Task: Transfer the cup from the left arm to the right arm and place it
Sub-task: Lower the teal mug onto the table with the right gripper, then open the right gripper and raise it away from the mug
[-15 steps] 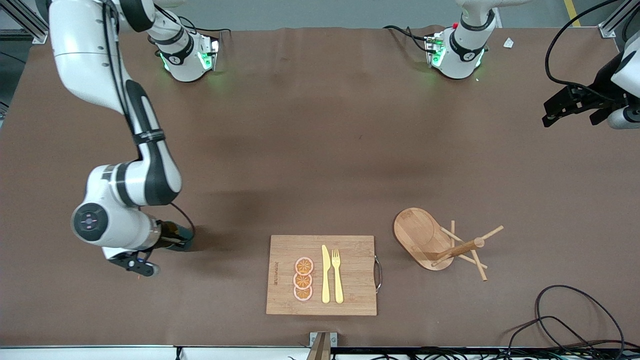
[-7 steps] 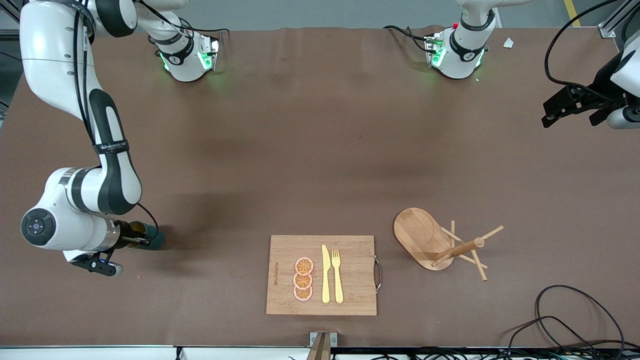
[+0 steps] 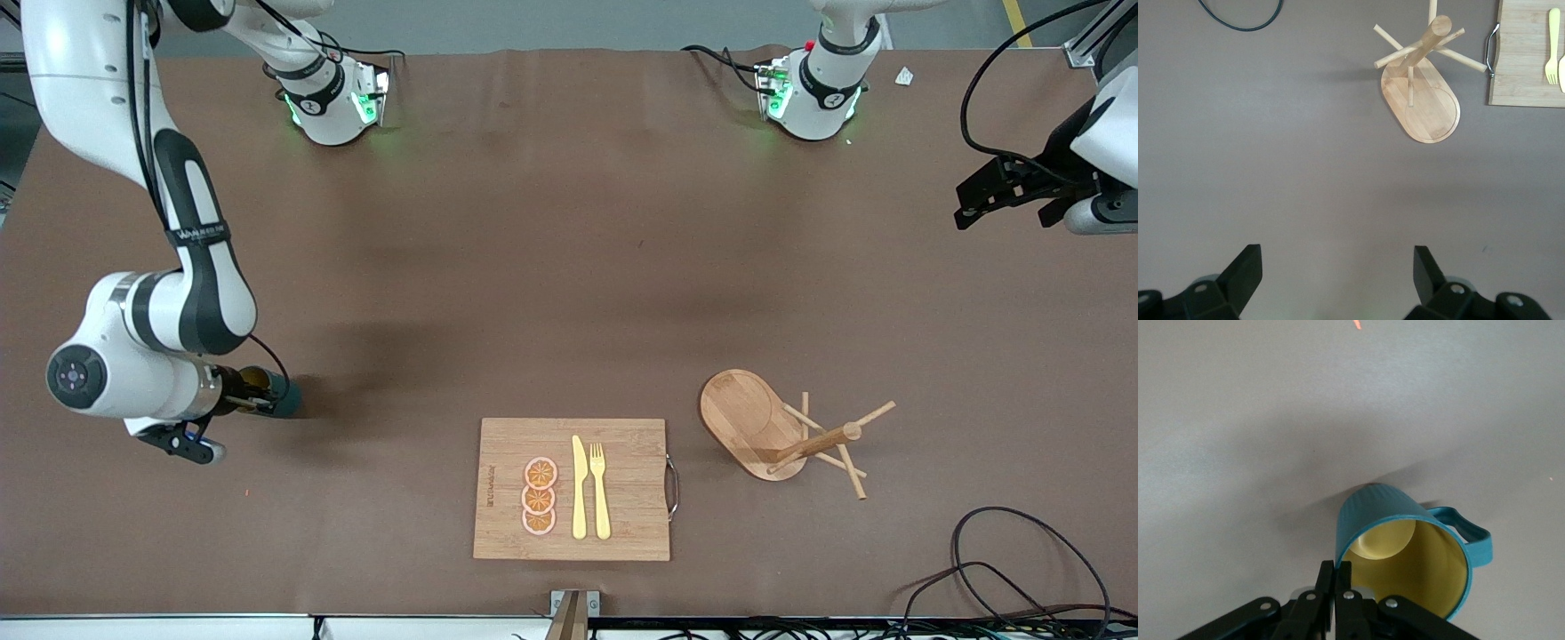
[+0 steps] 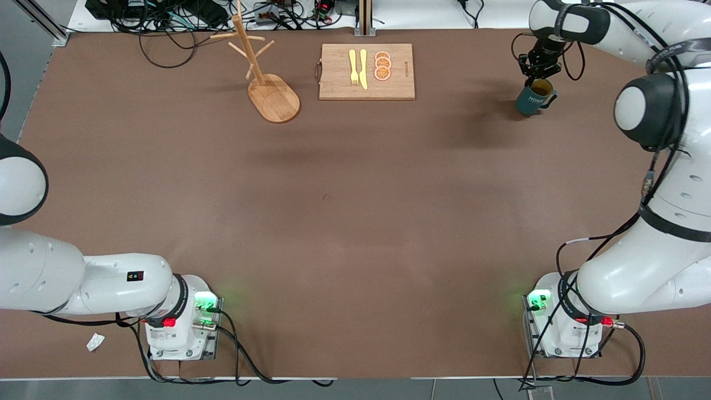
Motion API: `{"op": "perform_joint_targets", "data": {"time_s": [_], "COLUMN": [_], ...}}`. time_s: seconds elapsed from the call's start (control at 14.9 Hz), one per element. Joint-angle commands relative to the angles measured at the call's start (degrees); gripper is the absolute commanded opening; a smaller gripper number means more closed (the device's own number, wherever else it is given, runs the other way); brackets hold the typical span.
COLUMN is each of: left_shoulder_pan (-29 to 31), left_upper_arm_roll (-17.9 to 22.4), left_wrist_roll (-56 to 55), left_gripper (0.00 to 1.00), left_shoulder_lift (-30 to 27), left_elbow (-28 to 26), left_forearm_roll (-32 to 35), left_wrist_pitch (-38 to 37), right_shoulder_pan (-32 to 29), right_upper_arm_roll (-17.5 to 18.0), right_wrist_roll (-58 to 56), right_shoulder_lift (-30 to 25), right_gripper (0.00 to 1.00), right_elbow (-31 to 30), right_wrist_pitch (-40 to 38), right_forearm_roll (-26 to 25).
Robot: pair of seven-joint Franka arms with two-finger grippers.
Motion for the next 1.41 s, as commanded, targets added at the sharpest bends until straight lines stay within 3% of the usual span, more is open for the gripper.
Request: {"op": "perform_joint_targets", "data": {"time_s": [0.0, 0.07, 0.13, 0.27, 0.34, 0.47, 0.61, 0.74, 0.81, 0.94, 1.35], "left_shoulder_pan": [0.0, 0.1, 0.1, 0.0, -0.1, 0.0, 0.1, 0.1, 0.1, 0.1, 0.1], "left_upper_arm_roll": [-0.9, -1.0, -1.3, -1.4, -1.5, -2.0, -2.1, -2.1, -2.1, -2.1, -3.5], "left_wrist_roll": [0.9, 0.9, 0.9, 0.9, 0.9, 1.0, 1.0, 1.1, 1.1, 1.1, 0.8], "left_gripper": [1.00, 1.00, 1.00, 1.00, 1.00, 1.00, 1.00, 1.00, 1.00, 1.00, 1.00], "left_shoulder_lift": [0.0, -0.1, 0.0, 0.2, 0.5, 0.8, 0.7, 0.6, 0.6, 0.7, 0.5], "left_elbow": [-0.6, -1.2, -1.3, -1.3, -1.3, -1.3, -1.1, -1.0, -0.9, -0.6, -0.8], "left_forearm_roll": [1.2, 1.8, 2.2, 2.2, 2.2, 2.2, 2.2, 2.2, 2.2, 2.2, 2.2], "left_wrist_pitch": [1.6, 2.7, 2.9, 3.0, 3.0, 3.4, 3.4, 3.3, 3.3, 3.3, 1.3], "right_shoulder_pan": [0.2, 0.1, -0.1, 0.1, -0.1, 0.0, -0.3, -0.5, -0.7, -1.6, -1.0], "right_upper_arm_roll": [0.3, 0.4, 0.4, 0.3, 0.3, 0.3, 0.4, 0.3, 0.2, 0.2, 0.5], "right_wrist_roll": [1.6, 1.6, 1.5, 0.9, 0.6, 0.5, -1.1, -9.4, -15.2, -21.1, -21.0], "right_shoulder_lift": [-7.0, -6.8, -6.8, -6.7, -6.7, -6.9, -7.0, -7.9, -9.6, -14.3, -27.0], "right_gripper": [0.02, 0.04, 0.13, 0.58, 1.00, 1.00, 1.00, 1.00, 1.00, 1.00, 1.00], "right_elbow": [-13.3, -13.1, -12.9, -10.2, -9.1, -5.4, 1.7, 8.5, 9.7, 9.4, 7.9], "right_wrist_pitch": [10.6, 10.8, 10.7, 10.3, 9.1, 7.6, 0.3, -9.4, -10.5, -11.2, -24.2], "right_forearm_roll": [0.3, 0.3, 0.3, -0.4, -0.6, -2.7, -4.4, -4.6, -4.8, -5.3, -8.4]}}
